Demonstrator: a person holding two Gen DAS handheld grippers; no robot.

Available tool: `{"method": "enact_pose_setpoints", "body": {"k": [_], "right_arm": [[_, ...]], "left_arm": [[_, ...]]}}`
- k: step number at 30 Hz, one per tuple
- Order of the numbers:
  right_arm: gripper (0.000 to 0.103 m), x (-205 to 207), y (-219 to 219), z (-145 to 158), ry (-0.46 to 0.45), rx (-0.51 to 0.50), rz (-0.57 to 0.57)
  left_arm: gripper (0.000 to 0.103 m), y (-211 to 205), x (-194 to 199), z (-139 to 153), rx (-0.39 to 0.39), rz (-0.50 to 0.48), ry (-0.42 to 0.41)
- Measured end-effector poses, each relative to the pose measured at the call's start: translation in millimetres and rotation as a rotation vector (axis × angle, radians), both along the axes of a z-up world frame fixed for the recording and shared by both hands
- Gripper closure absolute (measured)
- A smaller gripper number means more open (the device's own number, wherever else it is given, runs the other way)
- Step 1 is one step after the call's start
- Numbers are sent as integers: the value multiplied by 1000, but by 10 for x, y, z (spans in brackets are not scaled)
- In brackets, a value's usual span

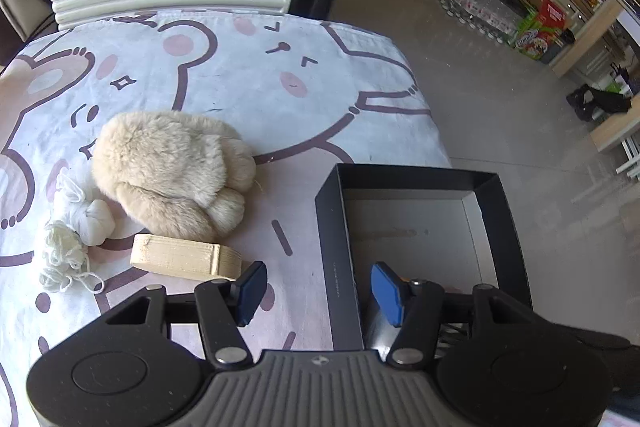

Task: Organize objects
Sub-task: 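Lower the brown tape roll into the box and open the right tool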

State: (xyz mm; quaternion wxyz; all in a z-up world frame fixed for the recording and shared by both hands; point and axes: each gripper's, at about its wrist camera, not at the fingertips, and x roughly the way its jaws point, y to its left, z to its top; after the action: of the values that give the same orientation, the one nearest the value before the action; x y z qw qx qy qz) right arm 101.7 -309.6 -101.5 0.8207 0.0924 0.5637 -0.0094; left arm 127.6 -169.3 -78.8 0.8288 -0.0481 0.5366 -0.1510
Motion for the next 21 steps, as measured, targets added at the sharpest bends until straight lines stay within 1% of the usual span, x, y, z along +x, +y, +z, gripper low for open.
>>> {"method": "enact_pose_setpoints", "body": {"k": [1,2,6,8,10,12,15,20,21], "right_arm": [[60,23,75,-34,2,-42,21],[60,38,109,-48,-8,-56,30],[60,104,82,-91,-18,-40,2],[60,101,13,-73,-23,-44,-29],[60,95,-106,-59,-31,-31,-88],[60,108,-188,-117,-11,-28,-120],[60,117,-199,-280,30,-61,-97],[59,143,-193,-432,11,-104,-69],[56,137,-197,-442,19,-107,-67]], "left_arm": [[44,-6,-6,-7,5,-4,1],[44,-6,-8,-14,9,-6,2],[44,27,8,-37,13,0,9],[44,39,15,-41,16,2,11],[44,39,24,-47,18,4,12],[44,24,27,-54,20,2,16],[44,-12,15,-59,24,-9,16],[44,-50,4,-65,34,-23,10],[44,-54,5,-70,37,-24,11]]}}
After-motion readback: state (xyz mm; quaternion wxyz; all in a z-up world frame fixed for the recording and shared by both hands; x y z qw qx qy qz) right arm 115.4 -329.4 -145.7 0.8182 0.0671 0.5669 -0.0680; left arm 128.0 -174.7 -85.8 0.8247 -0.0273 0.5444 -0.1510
